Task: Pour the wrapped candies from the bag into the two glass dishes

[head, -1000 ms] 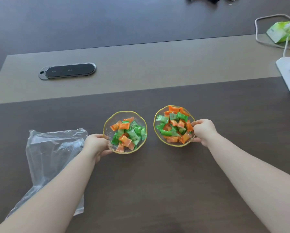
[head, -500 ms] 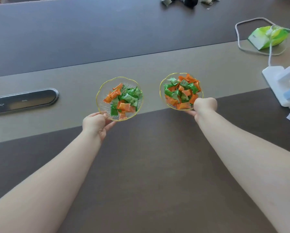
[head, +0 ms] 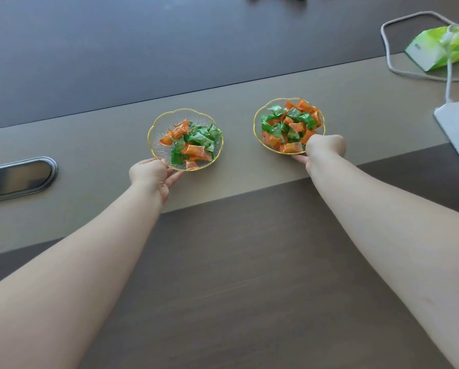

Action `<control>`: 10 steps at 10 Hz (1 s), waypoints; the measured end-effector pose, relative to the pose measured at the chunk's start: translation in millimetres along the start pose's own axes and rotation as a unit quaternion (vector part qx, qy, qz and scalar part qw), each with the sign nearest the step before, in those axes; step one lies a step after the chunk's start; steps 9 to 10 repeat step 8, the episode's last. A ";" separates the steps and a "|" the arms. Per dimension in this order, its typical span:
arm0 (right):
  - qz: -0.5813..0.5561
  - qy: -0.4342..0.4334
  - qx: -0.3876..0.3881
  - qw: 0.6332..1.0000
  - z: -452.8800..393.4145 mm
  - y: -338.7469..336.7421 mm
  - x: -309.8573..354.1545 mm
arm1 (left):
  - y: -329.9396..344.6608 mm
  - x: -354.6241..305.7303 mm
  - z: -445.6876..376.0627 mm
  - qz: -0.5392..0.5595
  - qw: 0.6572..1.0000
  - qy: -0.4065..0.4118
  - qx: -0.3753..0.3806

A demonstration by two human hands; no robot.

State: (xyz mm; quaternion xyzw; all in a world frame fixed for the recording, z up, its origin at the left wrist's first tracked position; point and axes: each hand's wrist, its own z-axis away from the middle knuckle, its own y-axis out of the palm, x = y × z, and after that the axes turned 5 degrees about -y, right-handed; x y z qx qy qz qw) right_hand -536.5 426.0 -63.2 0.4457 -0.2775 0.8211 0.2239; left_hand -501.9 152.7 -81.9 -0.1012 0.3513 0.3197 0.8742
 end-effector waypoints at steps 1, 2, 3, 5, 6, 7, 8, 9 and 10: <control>-0.004 0.005 -0.009 1.000 -2.6 2.7 -3.2 | 4.1 -1.0 -1.9 0.002 1.000 0.006 -0.001; 0.006 0.000 -0.022 1.000 -4.7 6.0 -7.9 | 4.8 1.2 -3.1 -0.003 1.000 0.016 -0.009; 0.048 -0.011 -0.037 0.998 -6.6 8.2 -9.3 | 3.8 2.4 -3.3 -0.023 0.999 0.025 -0.018; 0.071 0.001 -0.017 0.997 -1.3 9.6 -4.3 | -0.2 7.1 1.5 -0.061 0.997 0.028 -0.025; 0.080 -0.006 -0.014 0.997 -0.1 7.7 -2.9 | -6.9 6.0 4.4 -0.073 0.996 0.037 -0.033; 0.116 -0.018 -0.007 0.993 1.6 2.8 -4.8 | -17.8 12.0 11.9 -0.197 0.975 0.084 -0.053; 0.149 -0.042 -0.001 0.988 2.0 -8.5 -6.0 | -29.8 28.6 33.8 -0.441 0.874 0.194 -0.065; 0.149 -0.042 -0.001 0.988 2.0 -8.5 -6.0 | -29.8 28.6 33.8 -0.441 0.874 0.194 -0.065; 0.149 -0.042 -0.001 0.988 2.0 -8.5 -6.0 | -29.8 28.6 33.8 -0.441 0.874 0.194 -0.065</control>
